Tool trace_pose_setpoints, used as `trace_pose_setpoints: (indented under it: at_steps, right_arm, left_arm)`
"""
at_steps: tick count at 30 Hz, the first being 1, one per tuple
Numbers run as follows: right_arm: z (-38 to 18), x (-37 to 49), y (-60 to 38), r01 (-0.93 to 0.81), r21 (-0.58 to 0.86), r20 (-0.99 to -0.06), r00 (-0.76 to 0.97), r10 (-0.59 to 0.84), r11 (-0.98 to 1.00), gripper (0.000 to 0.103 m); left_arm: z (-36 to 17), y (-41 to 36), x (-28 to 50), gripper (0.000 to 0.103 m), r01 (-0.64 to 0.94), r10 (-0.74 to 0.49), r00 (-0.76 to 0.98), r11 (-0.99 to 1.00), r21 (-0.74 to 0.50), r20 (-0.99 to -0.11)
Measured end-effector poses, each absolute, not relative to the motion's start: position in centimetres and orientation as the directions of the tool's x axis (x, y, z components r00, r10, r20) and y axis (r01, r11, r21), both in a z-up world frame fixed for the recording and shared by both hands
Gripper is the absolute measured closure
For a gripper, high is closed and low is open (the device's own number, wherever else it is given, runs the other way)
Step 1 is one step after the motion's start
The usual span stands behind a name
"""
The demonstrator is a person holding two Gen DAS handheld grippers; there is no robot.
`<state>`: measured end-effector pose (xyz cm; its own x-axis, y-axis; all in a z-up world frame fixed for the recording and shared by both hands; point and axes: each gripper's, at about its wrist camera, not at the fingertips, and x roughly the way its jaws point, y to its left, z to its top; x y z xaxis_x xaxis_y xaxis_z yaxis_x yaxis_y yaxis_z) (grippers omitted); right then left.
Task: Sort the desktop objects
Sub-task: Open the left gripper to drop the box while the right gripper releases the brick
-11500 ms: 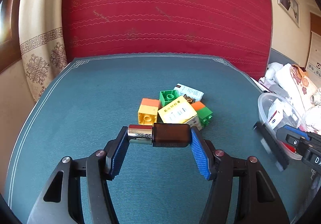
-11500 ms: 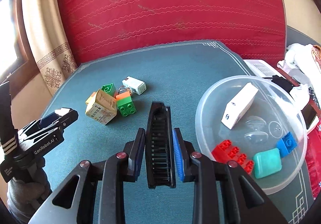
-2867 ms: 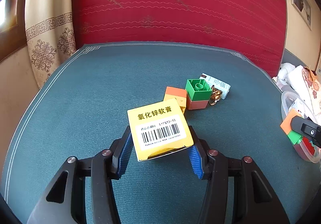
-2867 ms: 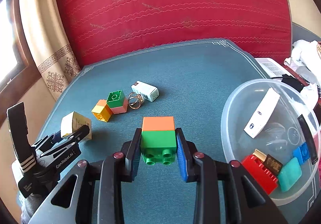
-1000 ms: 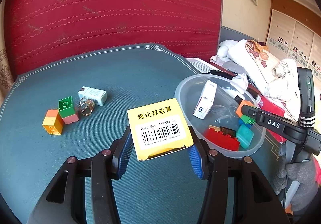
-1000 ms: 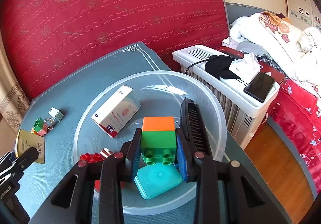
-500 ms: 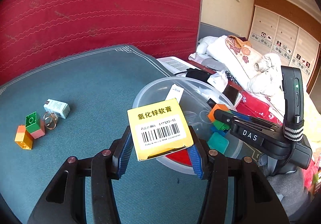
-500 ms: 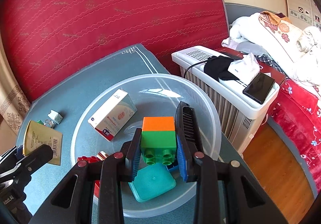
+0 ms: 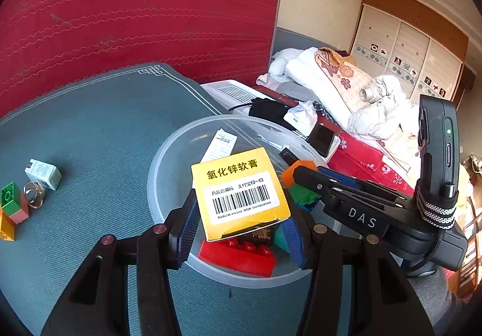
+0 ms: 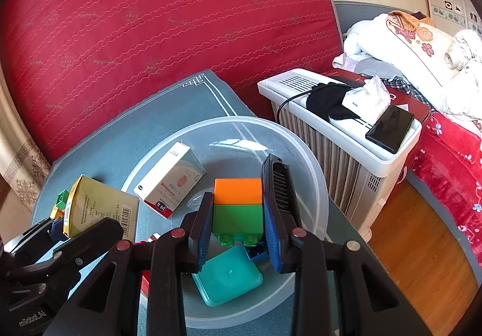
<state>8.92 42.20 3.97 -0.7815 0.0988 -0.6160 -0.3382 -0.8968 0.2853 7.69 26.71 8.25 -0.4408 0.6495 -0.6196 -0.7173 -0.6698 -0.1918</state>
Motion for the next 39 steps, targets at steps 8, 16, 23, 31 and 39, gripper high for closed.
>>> trace_pose_setpoints:
  at_steps: [8,16,23,31,39]
  right_arm:
    - [4.5,9.2,42.3,-0.332,0.303,-0.597,-0.797,0.093,-0.893,0.067]
    - [4.6,9.3,42.3,-0.334,0.308,-0.597,-0.797,0.093,-0.891,0.067]
    - [4.6,9.3,41.8,-0.326,0.305,-0.600,-0.796,0.086,-0.895,0.067]
    - [4.6,9.3,41.1,-0.317,0.301,-0.604,-0.793,0.077,-0.899,0.067]
    - [5.1,9.6,40.0,-0.314,0.285,-0.587,-0.804,0.094,-0.906,0.036]
  left_arm:
    - [7.5,27.2,6.9,0.035,-0.716,0.705,-0.342,-0.624,-0.314,-0.621]
    - [7.7,26.5,6.8,0.033,-0.692,0.696,-0.373,-0.649,-0.316,-0.613]
    - [7.5,25.3,6.9,0.033,-0.671,0.656,-0.425,-0.691,-0.269,-0.624]
    - [7.2,23.5,6.6,0.030,-0.641,0.628,-0.450,-0.722,-0.260,-0.634]
    - [6.5,20.5,5.7,0.020,-0.589,0.610,-0.455,-0.752,-0.295,-0.649]
